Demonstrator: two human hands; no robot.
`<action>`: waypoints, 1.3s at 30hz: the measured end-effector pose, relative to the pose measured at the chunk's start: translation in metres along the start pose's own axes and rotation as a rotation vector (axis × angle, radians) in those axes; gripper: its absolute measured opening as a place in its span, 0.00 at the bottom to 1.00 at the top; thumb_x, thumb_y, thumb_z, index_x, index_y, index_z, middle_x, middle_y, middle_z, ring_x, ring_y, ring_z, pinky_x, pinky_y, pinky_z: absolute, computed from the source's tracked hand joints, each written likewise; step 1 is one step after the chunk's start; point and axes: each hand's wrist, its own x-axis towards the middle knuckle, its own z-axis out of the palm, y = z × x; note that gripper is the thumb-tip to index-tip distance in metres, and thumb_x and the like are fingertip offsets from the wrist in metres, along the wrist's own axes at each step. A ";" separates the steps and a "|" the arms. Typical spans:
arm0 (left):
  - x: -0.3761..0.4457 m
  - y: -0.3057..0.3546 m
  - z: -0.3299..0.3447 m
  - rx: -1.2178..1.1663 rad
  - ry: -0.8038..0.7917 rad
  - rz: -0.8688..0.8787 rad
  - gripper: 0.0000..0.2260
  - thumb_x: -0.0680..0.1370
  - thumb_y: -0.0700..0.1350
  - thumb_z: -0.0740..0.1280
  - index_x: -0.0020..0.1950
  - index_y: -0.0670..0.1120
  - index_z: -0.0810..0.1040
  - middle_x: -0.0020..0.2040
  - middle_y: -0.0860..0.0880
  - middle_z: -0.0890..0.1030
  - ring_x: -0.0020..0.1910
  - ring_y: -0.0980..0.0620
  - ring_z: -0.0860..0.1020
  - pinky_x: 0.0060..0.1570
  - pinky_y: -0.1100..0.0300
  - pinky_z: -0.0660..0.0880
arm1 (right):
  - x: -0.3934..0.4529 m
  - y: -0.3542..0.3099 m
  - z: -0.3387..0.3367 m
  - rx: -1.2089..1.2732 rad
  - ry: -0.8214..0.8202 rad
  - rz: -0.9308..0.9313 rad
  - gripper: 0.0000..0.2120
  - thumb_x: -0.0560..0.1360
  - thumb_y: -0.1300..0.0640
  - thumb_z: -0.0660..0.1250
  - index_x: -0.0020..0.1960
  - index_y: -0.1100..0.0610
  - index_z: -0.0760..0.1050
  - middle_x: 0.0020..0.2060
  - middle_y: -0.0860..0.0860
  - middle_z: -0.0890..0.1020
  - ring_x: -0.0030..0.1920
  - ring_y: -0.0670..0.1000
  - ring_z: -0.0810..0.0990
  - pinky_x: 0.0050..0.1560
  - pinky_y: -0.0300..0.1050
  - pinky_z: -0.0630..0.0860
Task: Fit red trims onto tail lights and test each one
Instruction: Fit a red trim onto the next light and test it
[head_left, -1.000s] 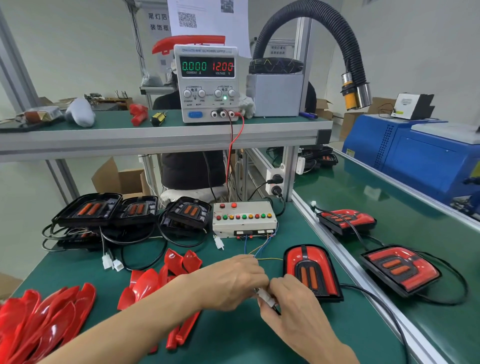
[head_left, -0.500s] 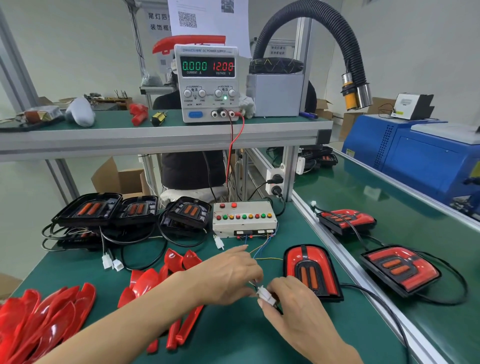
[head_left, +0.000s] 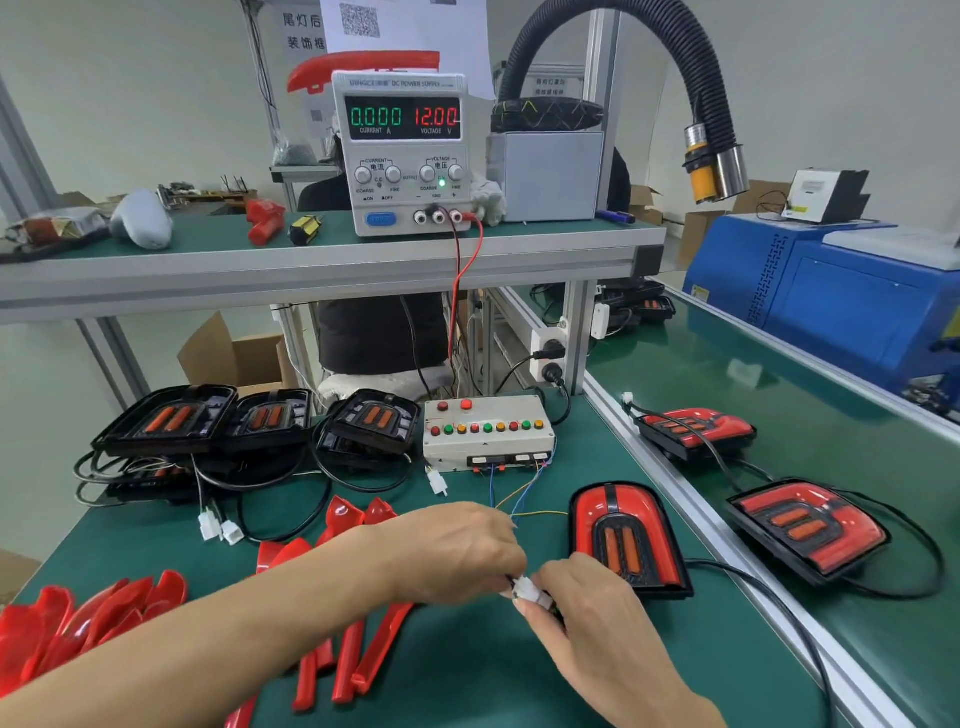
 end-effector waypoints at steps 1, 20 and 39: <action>0.000 -0.001 0.003 0.011 0.007 0.013 0.09 0.81 0.39 0.65 0.41 0.39 0.77 0.36 0.42 0.77 0.39 0.40 0.72 0.44 0.44 0.74 | -0.001 0.000 0.001 -0.006 0.003 -0.003 0.17 0.66 0.54 0.82 0.36 0.54 0.74 0.30 0.45 0.73 0.31 0.48 0.72 0.30 0.40 0.67; -0.001 -0.008 0.014 0.107 -0.054 -0.008 0.11 0.81 0.49 0.65 0.51 0.42 0.80 0.45 0.45 0.81 0.48 0.43 0.75 0.52 0.51 0.71 | -0.029 0.010 -0.018 -0.004 0.459 0.362 0.21 0.74 0.42 0.67 0.50 0.59 0.87 0.43 0.54 0.82 0.43 0.57 0.79 0.48 0.43 0.73; 0.114 -0.095 0.046 -0.101 0.012 -0.805 0.24 0.81 0.40 0.60 0.77 0.40 0.65 0.82 0.44 0.57 0.77 0.42 0.63 0.74 0.46 0.65 | -0.033 0.076 -0.041 0.802 -0.040 1.267 0.09 0.82 0.43 0.61 0.48 0.41 0.78 0.28 0.59 0.83 0.29 0.51 0.82 0.42 0.48 0.82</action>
